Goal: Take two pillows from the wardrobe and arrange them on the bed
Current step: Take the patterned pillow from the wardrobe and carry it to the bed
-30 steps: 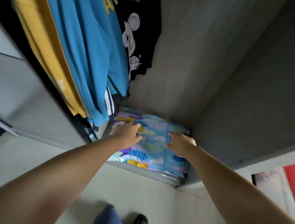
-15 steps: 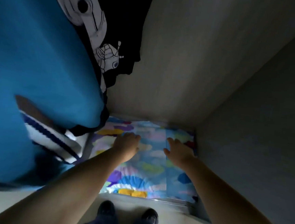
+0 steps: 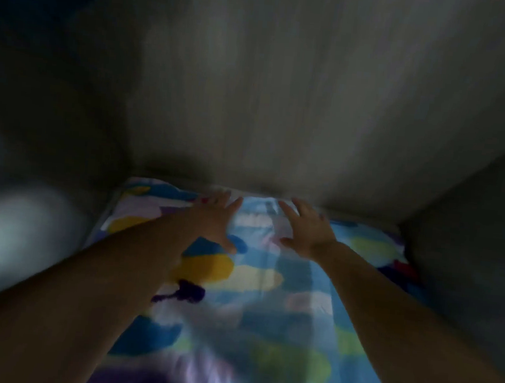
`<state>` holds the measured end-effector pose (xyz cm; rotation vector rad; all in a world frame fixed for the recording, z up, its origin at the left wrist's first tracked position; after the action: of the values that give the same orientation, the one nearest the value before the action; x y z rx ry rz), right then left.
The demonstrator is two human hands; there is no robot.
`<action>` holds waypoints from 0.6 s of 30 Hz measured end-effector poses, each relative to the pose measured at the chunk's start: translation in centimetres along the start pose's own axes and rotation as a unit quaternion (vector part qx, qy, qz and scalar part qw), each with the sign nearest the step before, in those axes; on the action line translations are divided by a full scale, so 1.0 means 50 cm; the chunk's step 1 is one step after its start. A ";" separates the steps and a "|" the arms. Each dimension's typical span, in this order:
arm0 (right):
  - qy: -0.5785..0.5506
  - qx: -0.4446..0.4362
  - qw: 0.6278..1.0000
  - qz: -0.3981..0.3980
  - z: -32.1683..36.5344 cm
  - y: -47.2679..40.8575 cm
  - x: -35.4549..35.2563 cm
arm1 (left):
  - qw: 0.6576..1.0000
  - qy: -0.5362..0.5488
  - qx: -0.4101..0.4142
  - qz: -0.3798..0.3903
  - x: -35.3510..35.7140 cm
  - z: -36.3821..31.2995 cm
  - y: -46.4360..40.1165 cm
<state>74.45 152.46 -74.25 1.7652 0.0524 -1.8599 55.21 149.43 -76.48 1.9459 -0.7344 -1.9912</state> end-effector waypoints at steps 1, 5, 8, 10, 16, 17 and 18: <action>0.021 0.002 1.000 0.008 -0.018 -0.037 0.013 | 1.000 -0.016 0.010 -0.021 0.002 0.009 -0.044; 0.027 0.030 0.999 0.035 -0.105 -0.127 0.068 | 0.998 -0.038 0.030 -0.043 0.035 0.045 -0.158; 0.010 0.043 0.997 0.057 -0.140 -0.150 0.116 | 0.998 0.032 -0.012 -0.054 0.084 0.061 -0.179; 0.001 0.053 0.995 0.087 -0.151 -0.154 0.141 | 0.999 0.048 0.017 0.012 0.096 0.057 -0.182; 0.010 0.022 0.985 0.173 -0.135 -0.185 0.137 | 0.992 0.121 -0.025 0.022 0.085 0.037 -0.166; 0.016 0.016 0.986 0.165 -0.131 -0.186 0.135 | 0.991 0.126 -0.038 -0.001 0.087 0.032 -0.158; 0.020 0.013 0.988 0.149 -0.127 -0.184 0.131 | 0.990 0.134 -0.041 -0.009 0.089 0.027 -0.150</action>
<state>76.55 160.33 -84.35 1.7212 -0.2104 -1.6159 54.75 153.64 -84.21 2.1214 -0.5605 -1.6928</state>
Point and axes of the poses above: each hand's wrist, its own y-axis away from the middle knuckle, its own x-axis out of the palm, z = x × y, the point moved 6 cm from there along -y, towards the middle knuckle, and after that the axes turned 5 degrees about -y, right-handed, at the moved point
